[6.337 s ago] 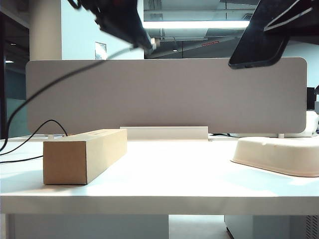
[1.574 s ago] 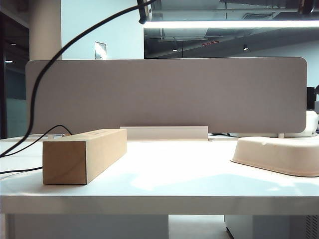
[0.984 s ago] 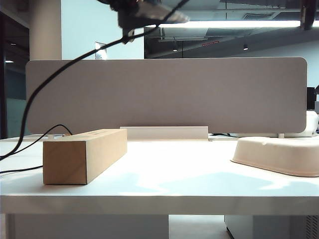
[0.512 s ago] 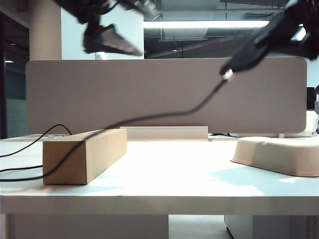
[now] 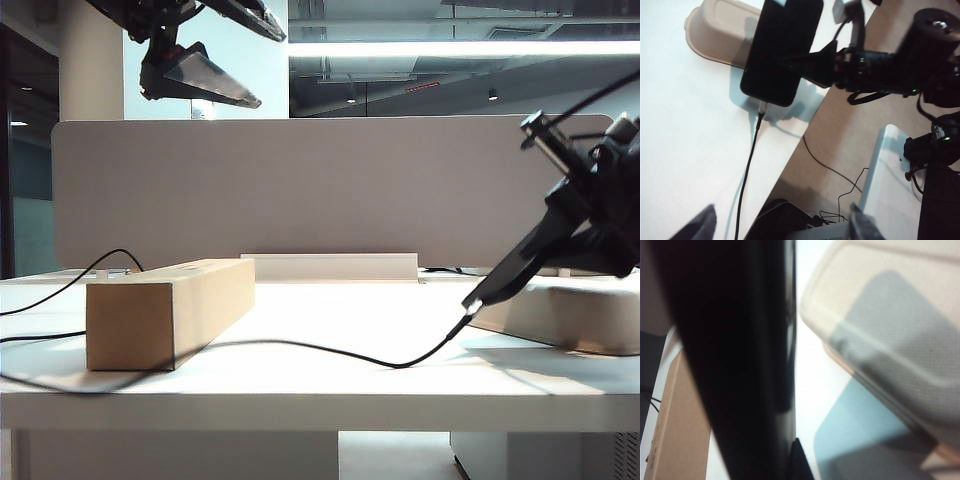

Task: Pick up the charging cable and the phone, plug the charging cable into the charging port on the phone, and finally place them back on the table.

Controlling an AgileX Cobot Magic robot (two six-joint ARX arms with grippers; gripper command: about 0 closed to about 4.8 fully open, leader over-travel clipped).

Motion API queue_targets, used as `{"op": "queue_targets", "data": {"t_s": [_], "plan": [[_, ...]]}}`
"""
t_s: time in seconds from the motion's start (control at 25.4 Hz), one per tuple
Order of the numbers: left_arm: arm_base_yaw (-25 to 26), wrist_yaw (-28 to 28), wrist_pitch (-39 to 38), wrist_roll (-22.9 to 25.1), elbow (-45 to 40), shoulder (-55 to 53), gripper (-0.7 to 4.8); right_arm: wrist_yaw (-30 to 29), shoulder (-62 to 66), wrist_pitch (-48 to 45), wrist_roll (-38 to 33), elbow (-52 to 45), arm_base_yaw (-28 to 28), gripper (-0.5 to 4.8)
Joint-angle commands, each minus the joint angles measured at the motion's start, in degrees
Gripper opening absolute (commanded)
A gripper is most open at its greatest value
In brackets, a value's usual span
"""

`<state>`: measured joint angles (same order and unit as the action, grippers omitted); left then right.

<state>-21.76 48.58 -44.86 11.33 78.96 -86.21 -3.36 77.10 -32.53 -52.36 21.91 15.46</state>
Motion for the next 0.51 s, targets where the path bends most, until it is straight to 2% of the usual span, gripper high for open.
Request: {"op": "queue_targets", "data": {"t_s": [0.04, 0.35, 0.51], "plan": [[0.0, 0.2, 0.4, 0.0, 0.3, 0.4, 3.32, 0.8, 4.9, -6.7, -3.3, 0.5, 0.0, -0.07], [0.0, 0.2, 0.4, 0.0, 0.3, 0.4, 3.32, 1.4, 10.2, -8.4, -5.1, 0.4, -0.2, 0.02], [0.0, 0.2, 0.4, 0.0, 0.3, 0.4, 3.32, 2.3, 10.2, -8.0, -5.0, 0.4, -0.2, 1.27]]}}
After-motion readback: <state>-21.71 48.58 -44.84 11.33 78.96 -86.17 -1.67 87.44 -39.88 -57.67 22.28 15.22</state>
